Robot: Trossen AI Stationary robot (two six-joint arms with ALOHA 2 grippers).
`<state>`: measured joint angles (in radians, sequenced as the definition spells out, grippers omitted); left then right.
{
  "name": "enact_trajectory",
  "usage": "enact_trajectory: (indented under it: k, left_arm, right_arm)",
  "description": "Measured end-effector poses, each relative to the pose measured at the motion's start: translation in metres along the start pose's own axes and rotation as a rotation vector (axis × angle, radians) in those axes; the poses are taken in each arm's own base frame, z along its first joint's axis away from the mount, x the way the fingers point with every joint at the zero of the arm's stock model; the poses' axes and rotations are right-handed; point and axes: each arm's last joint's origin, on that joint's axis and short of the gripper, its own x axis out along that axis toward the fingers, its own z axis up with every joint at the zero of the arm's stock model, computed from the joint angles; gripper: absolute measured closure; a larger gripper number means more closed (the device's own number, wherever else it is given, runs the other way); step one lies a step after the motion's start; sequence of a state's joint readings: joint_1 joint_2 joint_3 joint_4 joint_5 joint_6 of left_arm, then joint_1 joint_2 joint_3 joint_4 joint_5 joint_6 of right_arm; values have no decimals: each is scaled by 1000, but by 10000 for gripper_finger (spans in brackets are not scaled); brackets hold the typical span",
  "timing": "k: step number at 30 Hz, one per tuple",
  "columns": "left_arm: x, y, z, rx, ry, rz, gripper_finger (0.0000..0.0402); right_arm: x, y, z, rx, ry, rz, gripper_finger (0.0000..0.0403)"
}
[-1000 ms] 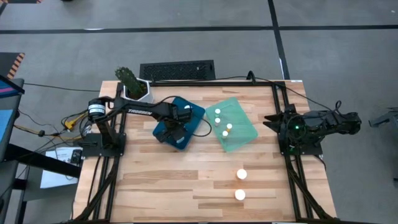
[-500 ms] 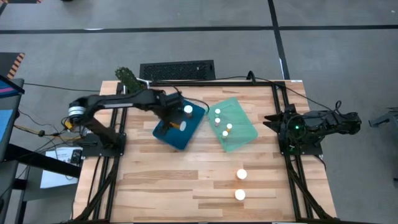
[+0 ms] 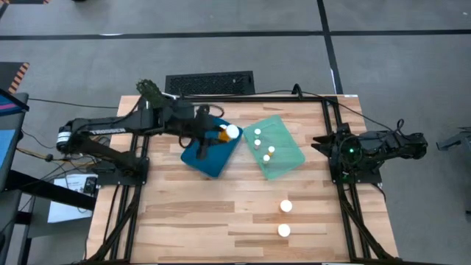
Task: Pick and place medicine bottles into bin by pill shape (circle, oval)
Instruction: Put the yellow pill bottle into the blue bin
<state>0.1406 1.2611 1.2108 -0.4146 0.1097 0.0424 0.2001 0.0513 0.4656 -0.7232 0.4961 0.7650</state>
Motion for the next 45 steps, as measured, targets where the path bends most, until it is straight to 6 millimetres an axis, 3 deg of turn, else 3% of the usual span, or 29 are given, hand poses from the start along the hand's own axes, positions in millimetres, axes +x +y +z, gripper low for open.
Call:
enact_trajectory:
  k: [5,12,22,29,39,45]
  left_arm:
    - [17,-27,-22,-44,-79,-76,235]
    - [39,-78,-83,-125,-116,-146,235]
    - [36,-146,-151,-184,-85,-52,235]
    - [51,-192,-194,-245,-95,64,235]
    - [93,-206,-254,-383,-93,179,235]
    - [109,-210,-268,-384,-82,217,235]
  right_arm:
    - [0,0,0,30,2,-1,143]
    - [0,0,0,39,2,-1,143]
    - [0,0,0,41,1,-3,143]
    - [0,0,0,39,2,-5,143]
    - [0,-1,-1,35,7,-10,143]
    - [0,-2,-2,30,13,-17,143]
